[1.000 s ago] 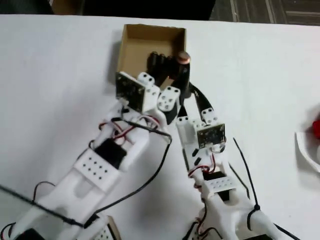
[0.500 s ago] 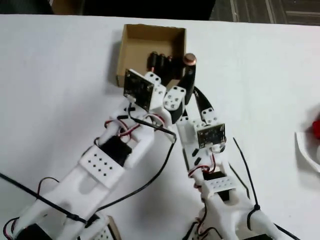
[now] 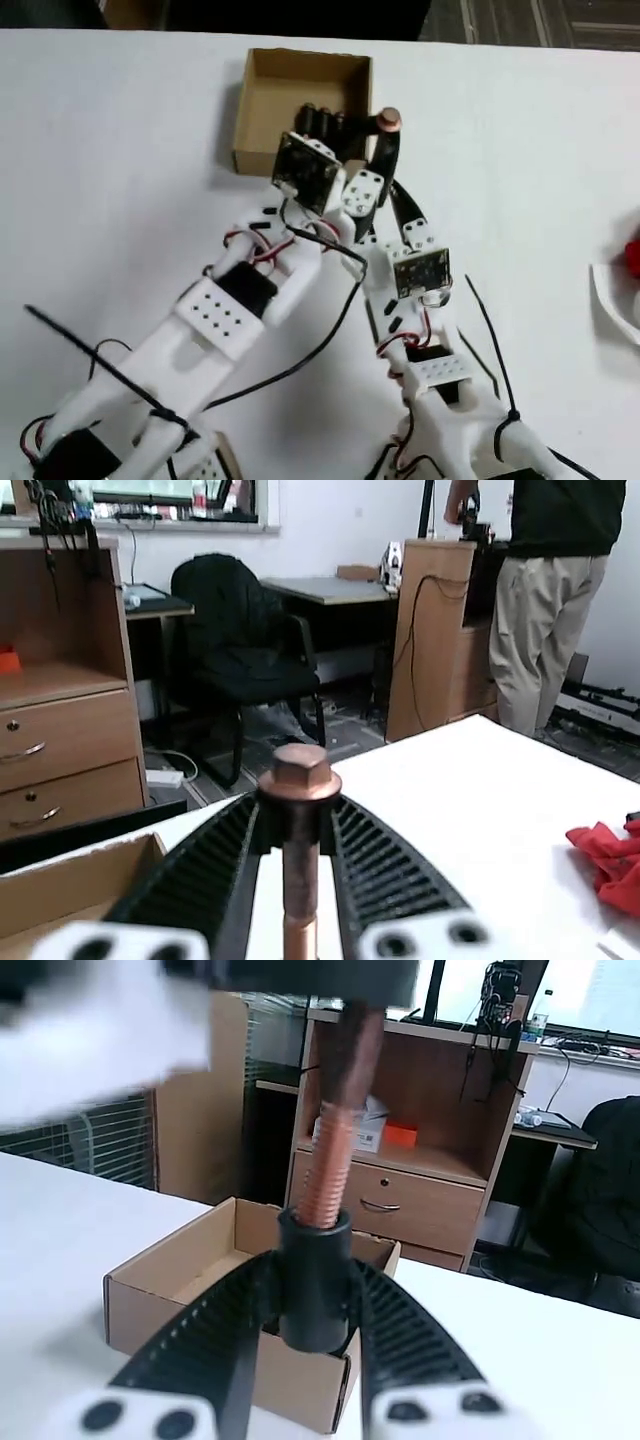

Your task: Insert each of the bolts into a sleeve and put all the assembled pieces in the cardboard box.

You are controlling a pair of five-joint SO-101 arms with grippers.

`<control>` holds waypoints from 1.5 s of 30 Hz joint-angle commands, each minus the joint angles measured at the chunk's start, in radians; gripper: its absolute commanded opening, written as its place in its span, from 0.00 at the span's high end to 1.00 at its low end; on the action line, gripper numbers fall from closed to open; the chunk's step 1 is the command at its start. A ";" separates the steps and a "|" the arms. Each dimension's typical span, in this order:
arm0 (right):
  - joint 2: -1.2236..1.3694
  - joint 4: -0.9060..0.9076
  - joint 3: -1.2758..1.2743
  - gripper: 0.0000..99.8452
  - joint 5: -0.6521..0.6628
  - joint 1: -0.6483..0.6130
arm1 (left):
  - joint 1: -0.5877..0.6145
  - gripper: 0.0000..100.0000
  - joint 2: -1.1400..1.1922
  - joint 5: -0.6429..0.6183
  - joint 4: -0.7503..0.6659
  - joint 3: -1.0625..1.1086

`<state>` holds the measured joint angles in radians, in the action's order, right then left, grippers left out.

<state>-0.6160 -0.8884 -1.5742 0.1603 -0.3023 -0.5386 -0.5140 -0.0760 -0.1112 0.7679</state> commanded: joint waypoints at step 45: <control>-0.008 0.114 0.138 0.98 -0.120 0.120 | 0.055 0.84 0.003 -0.025 0.158 0.122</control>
<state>-0.6114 -0.7718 -1.5083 0.0514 -0.1995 -0.5048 -0.5017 -0.0790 0.0054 0.9183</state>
